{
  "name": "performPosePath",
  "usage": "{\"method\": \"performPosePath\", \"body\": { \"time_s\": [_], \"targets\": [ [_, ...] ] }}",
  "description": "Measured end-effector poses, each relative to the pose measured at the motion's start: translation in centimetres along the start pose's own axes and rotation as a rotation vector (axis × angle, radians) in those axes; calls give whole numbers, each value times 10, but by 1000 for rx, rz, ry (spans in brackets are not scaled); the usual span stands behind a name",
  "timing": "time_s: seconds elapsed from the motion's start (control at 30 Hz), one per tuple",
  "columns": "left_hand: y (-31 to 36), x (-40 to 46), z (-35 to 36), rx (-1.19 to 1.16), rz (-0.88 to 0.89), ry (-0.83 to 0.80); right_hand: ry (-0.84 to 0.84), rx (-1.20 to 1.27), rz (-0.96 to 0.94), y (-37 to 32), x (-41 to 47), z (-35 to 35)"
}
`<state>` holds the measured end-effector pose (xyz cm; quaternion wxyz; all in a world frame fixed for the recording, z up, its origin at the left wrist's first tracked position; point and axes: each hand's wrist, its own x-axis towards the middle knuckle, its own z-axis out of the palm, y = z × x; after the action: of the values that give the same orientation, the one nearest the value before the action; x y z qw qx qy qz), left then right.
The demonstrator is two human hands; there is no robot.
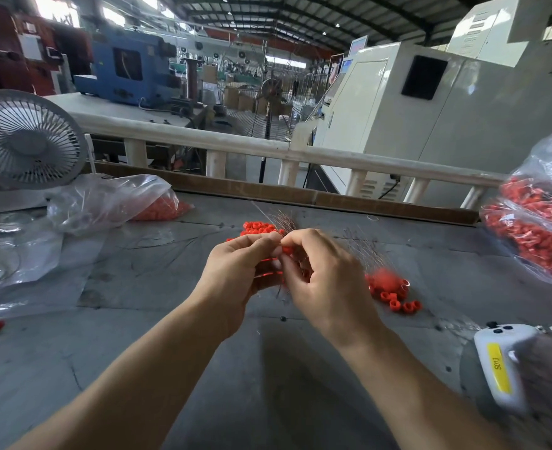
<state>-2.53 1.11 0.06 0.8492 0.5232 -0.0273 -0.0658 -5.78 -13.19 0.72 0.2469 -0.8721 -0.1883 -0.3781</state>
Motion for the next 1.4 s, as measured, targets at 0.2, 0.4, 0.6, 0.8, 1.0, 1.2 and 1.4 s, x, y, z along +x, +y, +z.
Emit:
{"method": "performPosePath", "body": {
  "time_s": [0.2, 0.4, 0.6, 0.8, 1.0, 1.2, 1.4],
  "targets": [
    [-3, 2, -3, 30, -6, 16, -42, 39, -6, 0, -1, 2],
    [0, 0, -3, 28, -15, 34, -56, 44, 21, 3, -1, 4],
    [3, -1, -3, -6, 4, 69, -92, 45, 29, 5, -1, 1],
    [4, 0, -5, -27, -25, 80, -133, 61, 23, 3, -1, -2],
    [4, 1, -6, -75, -69, 95, -151, 66, 34, 3, 0, -4],
    [4, 1, -6, -19, -51, 95, -77, 30, 74, 11, 1, -4],
    [-2, -3, 0, 420, 53, 76, -15, -325, 466, 54, 7, -16]
  ]
}}
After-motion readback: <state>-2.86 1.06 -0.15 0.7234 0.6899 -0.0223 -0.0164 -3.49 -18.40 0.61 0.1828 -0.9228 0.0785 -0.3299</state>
